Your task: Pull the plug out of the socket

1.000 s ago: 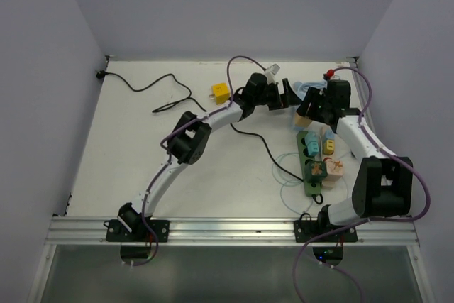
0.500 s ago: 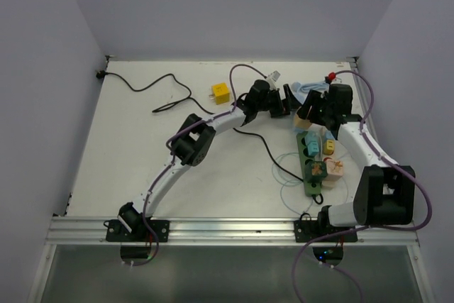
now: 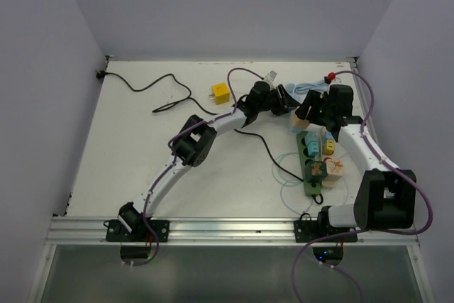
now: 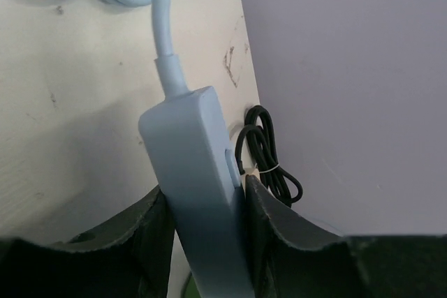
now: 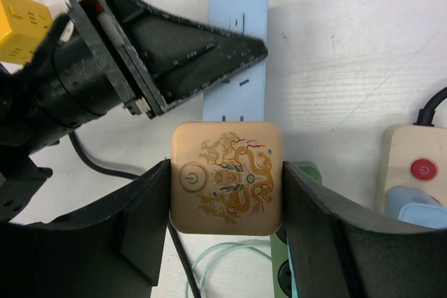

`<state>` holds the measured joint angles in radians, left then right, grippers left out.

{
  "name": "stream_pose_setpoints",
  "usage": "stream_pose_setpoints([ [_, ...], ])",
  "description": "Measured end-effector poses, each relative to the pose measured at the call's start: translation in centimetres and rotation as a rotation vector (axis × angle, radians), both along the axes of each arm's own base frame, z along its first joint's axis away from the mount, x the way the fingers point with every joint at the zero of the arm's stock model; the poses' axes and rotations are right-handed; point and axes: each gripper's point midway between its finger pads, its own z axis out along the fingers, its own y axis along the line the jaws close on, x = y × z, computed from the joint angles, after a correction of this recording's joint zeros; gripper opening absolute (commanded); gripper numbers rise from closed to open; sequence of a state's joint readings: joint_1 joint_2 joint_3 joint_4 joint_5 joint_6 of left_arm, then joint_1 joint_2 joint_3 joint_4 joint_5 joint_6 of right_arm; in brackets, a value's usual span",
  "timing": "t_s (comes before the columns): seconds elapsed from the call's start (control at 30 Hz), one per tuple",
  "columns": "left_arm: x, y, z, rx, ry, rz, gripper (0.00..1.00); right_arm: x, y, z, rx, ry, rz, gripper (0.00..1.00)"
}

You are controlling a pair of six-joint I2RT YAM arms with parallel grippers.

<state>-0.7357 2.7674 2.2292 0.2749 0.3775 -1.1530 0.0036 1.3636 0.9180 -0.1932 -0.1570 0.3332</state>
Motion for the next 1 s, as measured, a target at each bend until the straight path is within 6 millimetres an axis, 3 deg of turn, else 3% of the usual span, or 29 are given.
stream_pose_setpoints([
  [0.03,0.1,-0.1,0.4,-0.014,0.006,0.009,0.30,-0.2,0.1,-0.2,0.004,0.007,0.002,0.03],
  [0.13,0.5,-0.4,1.7,-0.049,-0.007,0.027,0.20,-0.9,0.6,-1.2,0.024,0.047,0.013,0.03],
  [0.3,0.6,-0.4,1.6,-0.036,-0.027,0.029,0.00,-1.0,0.6,-1.3,0.029,0.051,0.012,0.05],
  [0.43,0.4,-0.1,1.2,-0.023,-0.026,0.031,0.00,-1.0,0.9,-1.9,0.040,0.075,0.026,0.28],
  [0.47,0.4,0.0,0.9,-0.017,-0.025,0.034,0.00,-0.9,1.0,-2.1,0.044,0.087,0.029,0.38],
  [0.67,0.6,1.0,-0.8,0.004,0.000,0.046,0.00,-0.5,1.6,-3.9,0.068,0.162,0.053,0.61],
  [1.0,0.7,1.2,-1.4,0.025,-0.018,0.045,0.00,0.3,2.1,-5.3,0.095,0.219,0.067,0.72],
])
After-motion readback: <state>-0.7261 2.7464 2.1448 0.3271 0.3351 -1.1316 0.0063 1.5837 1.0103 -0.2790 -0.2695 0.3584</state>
